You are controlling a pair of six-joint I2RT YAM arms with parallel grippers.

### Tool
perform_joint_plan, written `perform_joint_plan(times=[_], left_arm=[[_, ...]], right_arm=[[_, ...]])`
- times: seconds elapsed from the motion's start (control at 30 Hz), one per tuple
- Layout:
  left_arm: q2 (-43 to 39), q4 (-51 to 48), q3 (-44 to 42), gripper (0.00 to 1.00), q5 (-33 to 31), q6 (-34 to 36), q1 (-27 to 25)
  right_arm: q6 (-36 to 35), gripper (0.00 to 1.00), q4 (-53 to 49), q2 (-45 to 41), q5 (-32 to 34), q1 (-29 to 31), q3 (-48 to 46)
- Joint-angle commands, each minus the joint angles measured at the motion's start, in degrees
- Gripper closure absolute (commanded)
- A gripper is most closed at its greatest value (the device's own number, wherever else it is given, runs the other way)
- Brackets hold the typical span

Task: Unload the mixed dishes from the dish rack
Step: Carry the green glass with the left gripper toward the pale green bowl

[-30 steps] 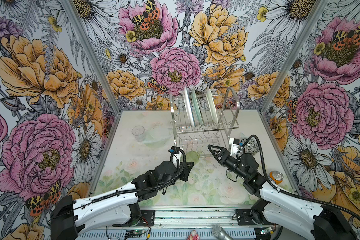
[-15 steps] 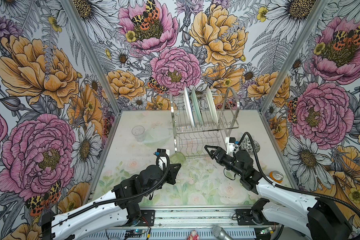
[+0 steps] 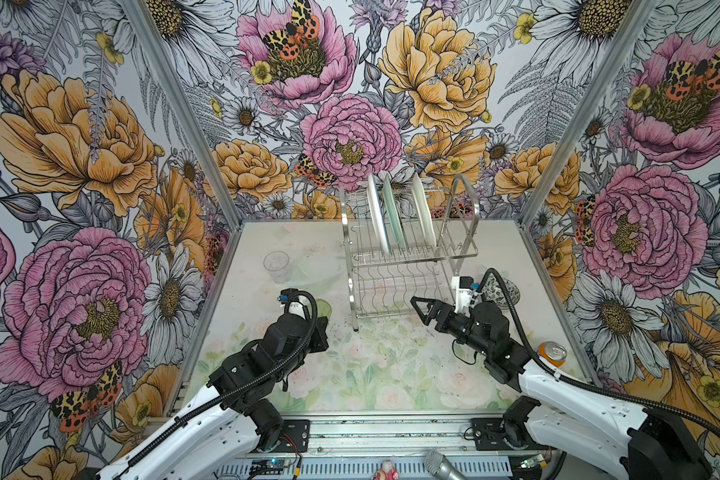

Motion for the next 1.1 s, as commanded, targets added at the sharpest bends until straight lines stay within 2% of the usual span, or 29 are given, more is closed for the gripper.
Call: perform_joint_plan(times=[0.0,0.13,0.47,0.53,0.8,1.07], left_arm=[[2.3,1.0,2.3,1.0,5.6,2.4,8.9],[9.1,8.4,3.1,1.0,14.2,3.9,17.2],[36.4,12.0,16.8,1.0,17.0,11.4,21.6],[41.1,12.2,19.3,1.0,19.4,11.3,23.3],[50.6,10.5,27.6,1.0,22.2,12.9,27.7],[62.3,0.9,40.4,1.0,24.6,17.6,30.9]], right_arm=[[-6.5,0.01,-1.1,-3.3,1.1,0.5,0.9],[-10.4,0.01,-1.4,-6.5,1.2,0.5,0.0],[-17.3,0.01,-1.5,-8.8,-2.8,0.3,-0.8],[-18.4,0.01,-1.7,-9.4,-2.7,0.1,-1.2],[-21.4,0.01,-2.4,-11.7,-1.5,-0.2,-3.2],[-22.6,0.01,-3.6,-13.2,-0.8,-0.5,-3.8]])
